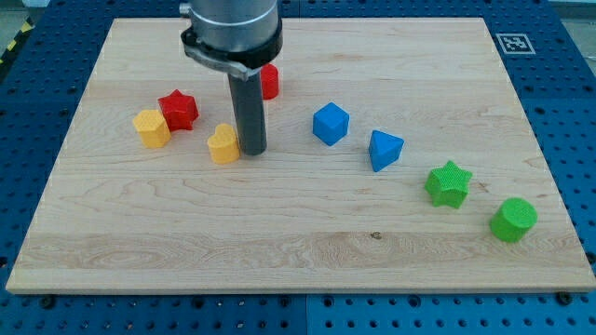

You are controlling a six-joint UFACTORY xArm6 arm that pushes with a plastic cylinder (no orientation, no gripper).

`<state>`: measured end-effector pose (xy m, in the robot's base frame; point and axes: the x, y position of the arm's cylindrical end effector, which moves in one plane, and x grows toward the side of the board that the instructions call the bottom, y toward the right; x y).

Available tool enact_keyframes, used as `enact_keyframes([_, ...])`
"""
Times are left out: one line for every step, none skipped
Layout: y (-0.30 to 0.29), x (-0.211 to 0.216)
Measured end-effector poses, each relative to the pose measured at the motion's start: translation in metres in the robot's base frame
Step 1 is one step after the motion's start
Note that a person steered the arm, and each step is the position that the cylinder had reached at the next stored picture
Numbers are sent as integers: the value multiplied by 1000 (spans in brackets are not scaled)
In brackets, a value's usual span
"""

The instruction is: Place the yellow heart into the red circle

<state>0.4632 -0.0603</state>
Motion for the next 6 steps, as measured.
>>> enact_keyframes([0, 27])
enact_keyframes([-1, 28])
enact_keyframes([-18, 19])
enact_keyframes([-21, 14])
enact_keyframes([-32, 14])
enact_keyframes([-52, 15])
